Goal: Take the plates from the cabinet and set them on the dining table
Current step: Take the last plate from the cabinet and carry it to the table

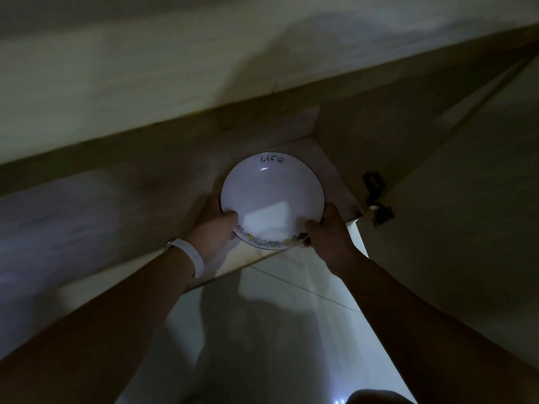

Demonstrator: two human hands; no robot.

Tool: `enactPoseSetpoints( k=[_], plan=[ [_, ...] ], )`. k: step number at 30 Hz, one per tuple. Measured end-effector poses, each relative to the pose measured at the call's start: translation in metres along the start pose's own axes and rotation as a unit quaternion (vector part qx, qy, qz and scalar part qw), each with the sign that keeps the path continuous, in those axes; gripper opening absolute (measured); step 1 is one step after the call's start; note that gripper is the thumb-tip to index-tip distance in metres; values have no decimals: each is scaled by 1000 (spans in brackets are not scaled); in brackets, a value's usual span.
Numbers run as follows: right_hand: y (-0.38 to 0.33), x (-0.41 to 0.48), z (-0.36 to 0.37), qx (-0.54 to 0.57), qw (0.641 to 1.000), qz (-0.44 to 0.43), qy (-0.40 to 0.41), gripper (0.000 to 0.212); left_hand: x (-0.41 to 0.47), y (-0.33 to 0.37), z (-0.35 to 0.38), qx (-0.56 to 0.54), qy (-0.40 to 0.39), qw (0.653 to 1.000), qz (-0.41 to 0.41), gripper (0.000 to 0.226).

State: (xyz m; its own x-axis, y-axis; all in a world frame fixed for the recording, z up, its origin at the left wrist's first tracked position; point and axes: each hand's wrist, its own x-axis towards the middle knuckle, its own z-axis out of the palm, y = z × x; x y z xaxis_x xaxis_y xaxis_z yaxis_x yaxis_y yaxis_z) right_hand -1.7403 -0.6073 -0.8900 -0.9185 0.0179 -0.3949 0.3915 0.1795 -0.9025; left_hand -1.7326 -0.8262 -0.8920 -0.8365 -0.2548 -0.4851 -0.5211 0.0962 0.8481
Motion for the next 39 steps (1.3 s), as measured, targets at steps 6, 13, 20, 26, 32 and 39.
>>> enactPoseSetpoints(
  k=[6, 13, 20, 26, 32, 39],
  plan=[
    [0, -41, -17, -79, 996, -29, -26, 49, -42, 4, -1, -29, 34, 997, 70, 30],
    [-35, -130, -39, -160, 987, -14, -15, 50, -126, 2, -21, 51, 10, 998, 43, 27],
    [-99, -212, -74, -141, 989, 29, -18, 43, -232, 68, -28, 62, 12, 997, 37, 35],
    [-170, -286, -109, -117, 993, 22, -3, 37, -328, 136, -31, 26, 32, 999, -7, 30],
    [-257, -354, -154, -132, 991, 32, -13, 38, -421, 226, -30, -25, 49, 998, -31, 43],
    [-366, -437, -194, -138, 990, 20, -1, 39, -505, 329, -46, -37, 32, 998, -46, 41]
  ],
)
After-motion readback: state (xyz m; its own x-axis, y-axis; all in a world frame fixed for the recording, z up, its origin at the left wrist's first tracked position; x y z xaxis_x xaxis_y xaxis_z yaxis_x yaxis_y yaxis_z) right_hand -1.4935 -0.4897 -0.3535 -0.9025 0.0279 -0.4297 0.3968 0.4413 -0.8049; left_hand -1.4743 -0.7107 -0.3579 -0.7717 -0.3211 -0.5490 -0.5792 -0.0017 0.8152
